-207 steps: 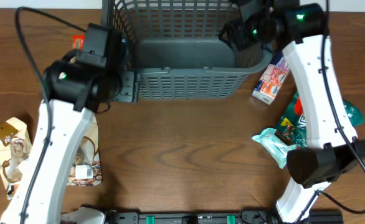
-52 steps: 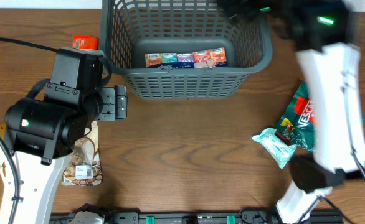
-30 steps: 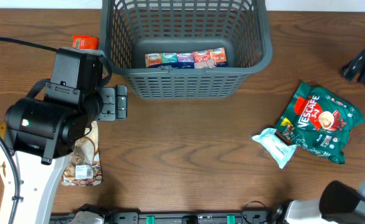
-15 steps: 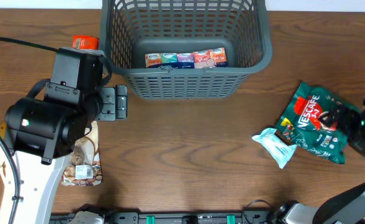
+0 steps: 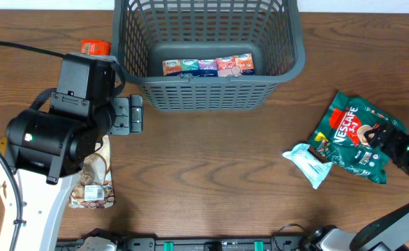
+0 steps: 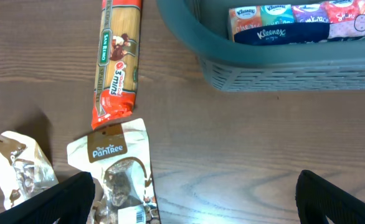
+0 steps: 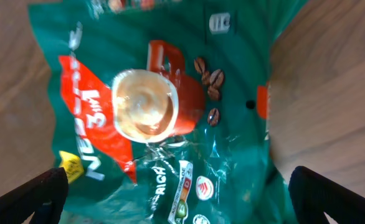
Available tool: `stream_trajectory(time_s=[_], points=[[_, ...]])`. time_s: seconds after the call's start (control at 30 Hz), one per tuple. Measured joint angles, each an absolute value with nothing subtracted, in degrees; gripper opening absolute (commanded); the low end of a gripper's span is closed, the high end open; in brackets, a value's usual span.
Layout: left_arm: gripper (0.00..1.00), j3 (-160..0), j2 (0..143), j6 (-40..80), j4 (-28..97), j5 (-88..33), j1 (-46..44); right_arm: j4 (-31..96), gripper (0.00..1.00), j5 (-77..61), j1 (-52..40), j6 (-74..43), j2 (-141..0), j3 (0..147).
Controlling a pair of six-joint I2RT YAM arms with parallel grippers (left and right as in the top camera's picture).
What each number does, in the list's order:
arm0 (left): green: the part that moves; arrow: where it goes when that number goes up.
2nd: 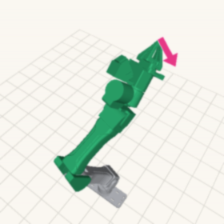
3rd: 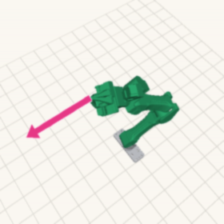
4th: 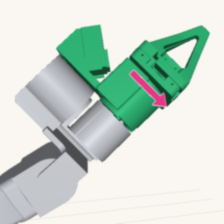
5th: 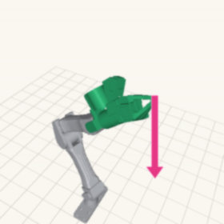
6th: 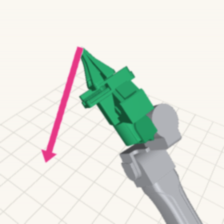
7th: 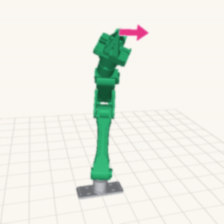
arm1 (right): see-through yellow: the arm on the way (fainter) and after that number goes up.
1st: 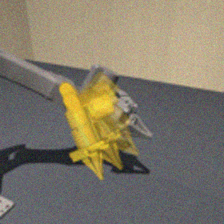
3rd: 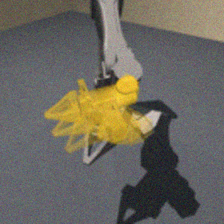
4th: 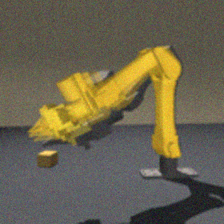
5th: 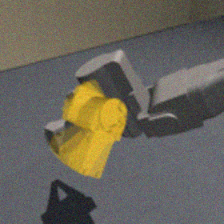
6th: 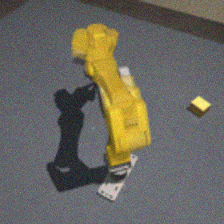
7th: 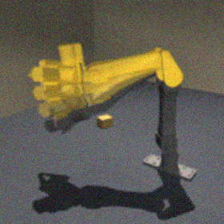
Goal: Pack container
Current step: 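Move the right gripper to the green Nescafe bag and grasp it, then lift the Nescafe bag into the basket and release it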
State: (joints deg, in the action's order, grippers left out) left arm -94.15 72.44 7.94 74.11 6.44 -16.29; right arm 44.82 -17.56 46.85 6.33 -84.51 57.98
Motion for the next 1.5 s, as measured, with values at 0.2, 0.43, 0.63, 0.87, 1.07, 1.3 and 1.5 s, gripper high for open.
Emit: stream_trajectory(time_s=[0.2, 0.43, 0.63, 0.87, 1.07, 1.3, 1.5], points=[[0.93, -94.1, 72.4, 7.9, 74.1, 6.4, -16.3, 36.7, 0.99, -18.3, 46.9, 5.4, -88.3, 54.6], [0.93, -94.1, 72.4, 8.0, 74.1, 6.4, -16.3, 29.8, 0.99, -18.5, 46.9, 4.9, -93.4, 54.5], [0.93, -94.1, 72.4, 8.0, 74.1, 6.4, -16.3, 25.2, 0.89, -22.6, 47.0, 3.3, -100.4, 54.7], [0.93, -94.1, 72.4, 8.0, 74.1, 6.4, -16.3, 22.7, 0.01, -29.2, 46.9, 0.3, -103.7, 56.4], [0.93, -94.1, 72.4, 8.0, 74.1, 6.4, -16.3, 22.7, 0.01, -30.0, 46.9, -1.8, -103.6, 56.5], [0.93, -94.1, 72.4, 8.0, 74.1, 6.4, -16.3, 27.9, 0.01, -28.7, 45.7, -2.4, -99.0, 55.7], [0.93, -94.1, 72.4, 8.0, 74.1, 6.4, -16.3, 37.3, 0.01, -21.8, 37.8, -1.6, -85.3, 58.8]])
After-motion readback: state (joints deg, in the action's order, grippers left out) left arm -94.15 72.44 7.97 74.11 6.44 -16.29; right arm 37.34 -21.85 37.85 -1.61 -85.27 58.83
